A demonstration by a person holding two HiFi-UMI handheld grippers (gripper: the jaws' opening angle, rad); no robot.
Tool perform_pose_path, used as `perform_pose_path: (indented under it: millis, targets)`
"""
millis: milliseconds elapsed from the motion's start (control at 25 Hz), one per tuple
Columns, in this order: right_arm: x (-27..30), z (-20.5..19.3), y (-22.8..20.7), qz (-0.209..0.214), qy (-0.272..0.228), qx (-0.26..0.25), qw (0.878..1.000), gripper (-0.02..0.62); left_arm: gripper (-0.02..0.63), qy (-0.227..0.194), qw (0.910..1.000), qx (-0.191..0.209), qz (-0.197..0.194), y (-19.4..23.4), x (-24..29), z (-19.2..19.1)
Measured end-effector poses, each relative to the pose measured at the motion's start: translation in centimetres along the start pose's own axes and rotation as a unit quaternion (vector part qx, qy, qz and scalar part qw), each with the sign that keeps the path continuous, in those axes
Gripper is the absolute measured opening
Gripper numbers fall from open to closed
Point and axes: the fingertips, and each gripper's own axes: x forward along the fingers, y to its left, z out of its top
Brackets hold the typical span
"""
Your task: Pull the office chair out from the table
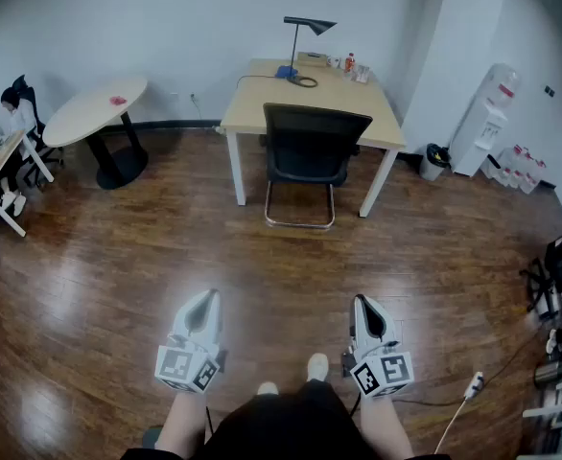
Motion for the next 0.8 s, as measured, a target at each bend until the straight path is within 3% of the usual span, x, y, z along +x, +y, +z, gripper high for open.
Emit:
perform_pose_path:
  millis: [360,800]
  targets:
    - [2.8,0.0,-3.2,0.006,-0.005,-0.001,1.000,0.012,0.002,0.000,0.9999,-0.001,0.010,-0.2,3.5,-0.4]
    - [9.4,1.1,-10.8,0.015,-0.015,0.002,1.000,0.012,0.002,-0.010,0.9998,0.007,0.017,-1.4,12.8,-0.6]
